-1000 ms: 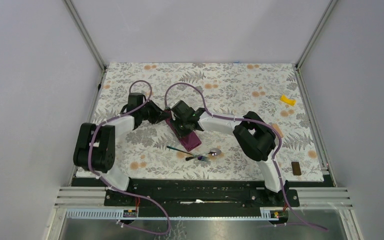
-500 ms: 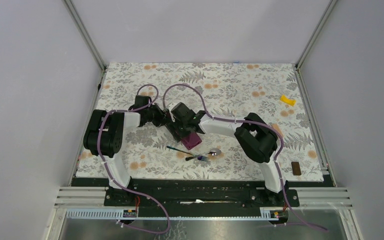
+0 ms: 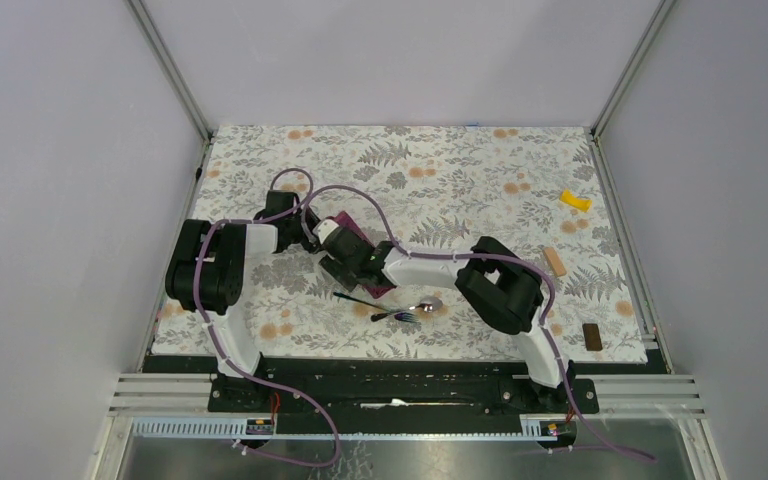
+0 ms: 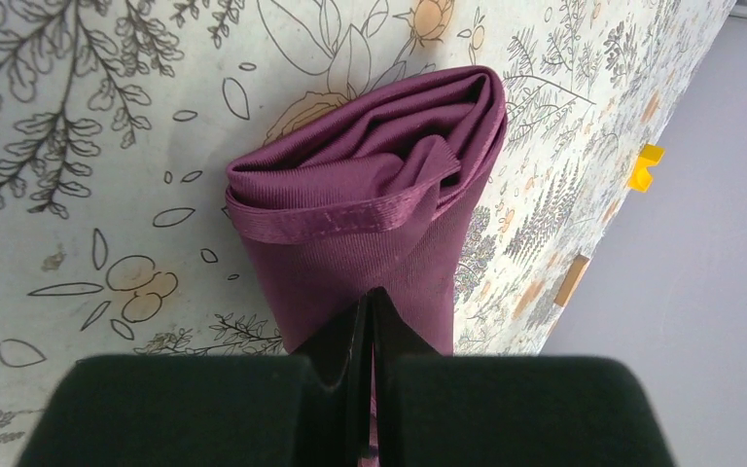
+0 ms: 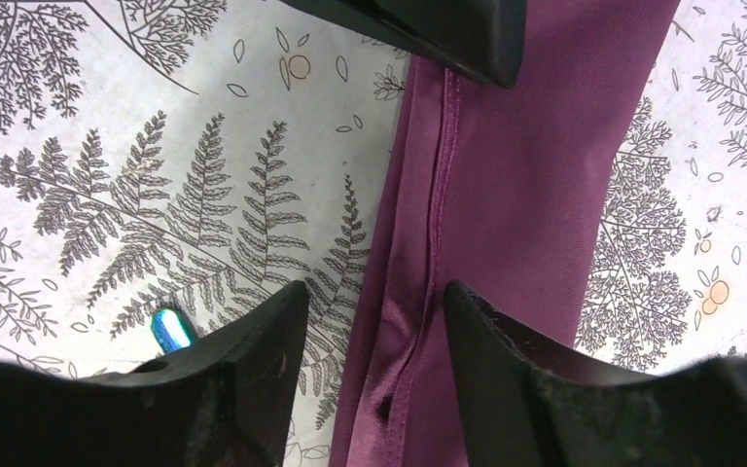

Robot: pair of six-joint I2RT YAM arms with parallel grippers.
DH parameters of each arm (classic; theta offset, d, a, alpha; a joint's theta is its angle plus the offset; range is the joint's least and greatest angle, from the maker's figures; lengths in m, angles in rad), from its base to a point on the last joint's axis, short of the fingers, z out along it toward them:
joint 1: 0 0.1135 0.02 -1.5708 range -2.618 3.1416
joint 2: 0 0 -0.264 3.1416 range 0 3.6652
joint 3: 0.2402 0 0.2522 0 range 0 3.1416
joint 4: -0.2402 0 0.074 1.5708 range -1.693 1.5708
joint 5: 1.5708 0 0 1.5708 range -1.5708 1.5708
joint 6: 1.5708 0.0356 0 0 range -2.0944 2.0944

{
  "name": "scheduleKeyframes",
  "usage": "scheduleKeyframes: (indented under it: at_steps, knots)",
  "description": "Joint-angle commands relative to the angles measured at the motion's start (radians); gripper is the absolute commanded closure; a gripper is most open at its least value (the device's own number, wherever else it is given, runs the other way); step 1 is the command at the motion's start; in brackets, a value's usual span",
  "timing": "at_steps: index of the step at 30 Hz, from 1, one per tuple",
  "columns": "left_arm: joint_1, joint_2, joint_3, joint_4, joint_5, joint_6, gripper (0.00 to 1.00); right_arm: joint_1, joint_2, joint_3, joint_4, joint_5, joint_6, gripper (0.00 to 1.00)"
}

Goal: Fold the napkin into a case and place the utensils inside
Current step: Pick up the smaller rectangle-folded napkin from the center of the board.

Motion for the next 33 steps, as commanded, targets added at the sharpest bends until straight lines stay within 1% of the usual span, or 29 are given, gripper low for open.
scheduleKeyframes:
  at_steps: [1, 3, 7, 11, 12, 15, 20, 22, 24, 26, 28, 30, 31, 33]
  knots:
    - [0.014, -0.004, 0.004, -0.042, -0.039, 0.031, 0.98, 0.019, 0.044, 0.009, 0.018, 0.123, -0.006, 0.43]
    - [0.015, -0.006, 0.006, -0.042, -0.032, 0.03, 0.98, 0.019, 0.065, 0.028, 0.008, 0.157, 0.006, 0.52]
    - [0.018, -0.018, 0.016, -0.06, -0.029, 0.043, 0.97, 0.018, 0.071, 0.035, 0.009, 0.181, 0.024, 0.78]
    - [0.021, -0.043, 0.041, -0.093, -0.03, 0.071, 0.95, 0.01, 0.068, 0.031, 0.022, 0.174, 0.059, 0.97]
    - [0.021, -0.05, 0.051, -0.11, -0.031, 0.082, 0.94, 0.005, 0.064, 0.028, 0.03, 0.169, 0.066, 1.0]
    - [0.025, -0.078, 0.087, -0.164, -0.038, 0.114, 0.88, -0.004, 0.039, 0.019, 0.045, 0.144, 0.075, 1.0]
    - [0.051, -0.174, 0.154, -0.261, -0.038, 0.181, 0.7, -0.031, -0.055, -0.002, 0.064, 0.004, 0.124, 1.0]
    - [0.065, -0.222, 0.195, -0.313, -0.046, 0.216, 0.64, -0.058, -0.09, -0.009, 0.064, -0.085, 0.169, 1.0]
    - [0.079, -0.283, 0.231, -0.371, -0.061, 0.25, 0.61, -0.094, -0.122, -0.019, 0.073, -0.194, 0.232, 1.0]
    - [0.1, -0.329, 0.249, -0.405, -0.072, 0.273, 0.59, -0.142, -0.148, -0.039, 0.104, -0.338, 0.323, 1.0]
    - [0.115, -0.371, 0.251, -0.423, -0.078, 0.282, 0.58, -0.206, -0.166, -0.072, 0.18, -0.49, 0.443, 1.0]
    - [0.135, -0.4, 0.242, -0.428, -0.078, 0.289, 0.57, -0.278, -0.166, -0.134, 0.282, -0.655, 0.604, 1.0]
    - [0.14, -0.41, 0.237, -0.431, -0.078, 0.291, 0.57, -0.314, -0.163, -0.175, 0.4, -0.726, 0.686, 1.0]
    - [0.141, -0.42, 0.229, -0.431, -0.062, 0.293, 0.57, -0.371, -0.156, -0.258, 0.574, -0.826, 0.838, 1.0]
